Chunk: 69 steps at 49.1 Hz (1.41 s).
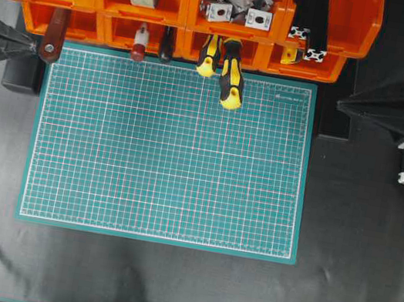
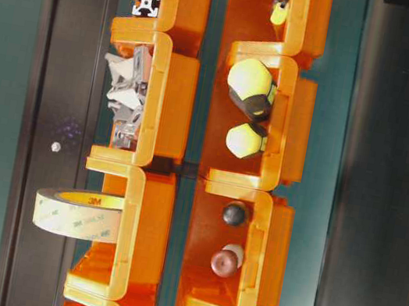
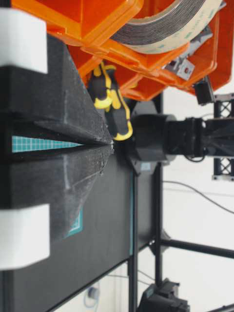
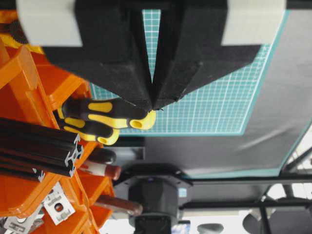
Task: Pick foam from container rack with left arm.
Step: 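Move the left gripper up to the tape roll in the top-left orange bin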
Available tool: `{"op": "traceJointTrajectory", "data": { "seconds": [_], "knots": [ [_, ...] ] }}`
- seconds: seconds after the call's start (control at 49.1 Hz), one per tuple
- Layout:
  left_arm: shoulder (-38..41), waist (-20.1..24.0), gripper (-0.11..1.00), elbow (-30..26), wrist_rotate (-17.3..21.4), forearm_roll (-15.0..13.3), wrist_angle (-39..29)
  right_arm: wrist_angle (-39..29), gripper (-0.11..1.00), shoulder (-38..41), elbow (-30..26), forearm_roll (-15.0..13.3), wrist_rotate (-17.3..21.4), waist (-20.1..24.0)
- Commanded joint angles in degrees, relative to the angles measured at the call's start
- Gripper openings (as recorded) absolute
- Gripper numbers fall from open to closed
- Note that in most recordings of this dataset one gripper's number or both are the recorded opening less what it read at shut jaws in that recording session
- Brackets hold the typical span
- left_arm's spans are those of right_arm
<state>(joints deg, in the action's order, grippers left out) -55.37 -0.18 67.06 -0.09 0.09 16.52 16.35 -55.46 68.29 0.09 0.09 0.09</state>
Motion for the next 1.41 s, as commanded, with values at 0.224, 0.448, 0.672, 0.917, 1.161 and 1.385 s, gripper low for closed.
{"op": "traceJointTrajectory", "data": {
  "seconds": [0.224, 0.448, 0.672, 0.917, 1.161, 1.385],
  "knots": [
    [1.8, 0.4, 0.00, -12.7, -19.9, 2.9, -11.3, 1.5, 0.00, 0.5, -1.5, 1.7, 2.8, 0.3],
    [5.5, 4.3, 0.00, -27.0, -38.8, 2.9, -29.0, 1.6, 0.00, 0.2, -1.5, 1.7, 3.1, 0.3],
    [11.2, 7.6, 0.00, -37.0, -53.3, 3.2, -36.3, 1.5, 0.00, 0.3, -1.3, 1.7, 3.2, 0.4],
    [15.4, 9.0, 0.00, -40.3, -58.3, 3.2, -36.1, 1.4, 0.00, 0.6, -1.1, 1.7, 3.2, 0.4],
    [17.5, 10.4, 0.38, -41.0, -62.8, 3.2, -40.2, 1.6, 0.00, 1.1, -1.0, 1.7, 3.2, 1.1],
    [19.1, 12.9, 0.90, -41.8, -69.8, 3.2, -43.2, 2.3, 0.00, 1.1, -1.0, 1.7, 2.8, 1.2]
  ]
}}
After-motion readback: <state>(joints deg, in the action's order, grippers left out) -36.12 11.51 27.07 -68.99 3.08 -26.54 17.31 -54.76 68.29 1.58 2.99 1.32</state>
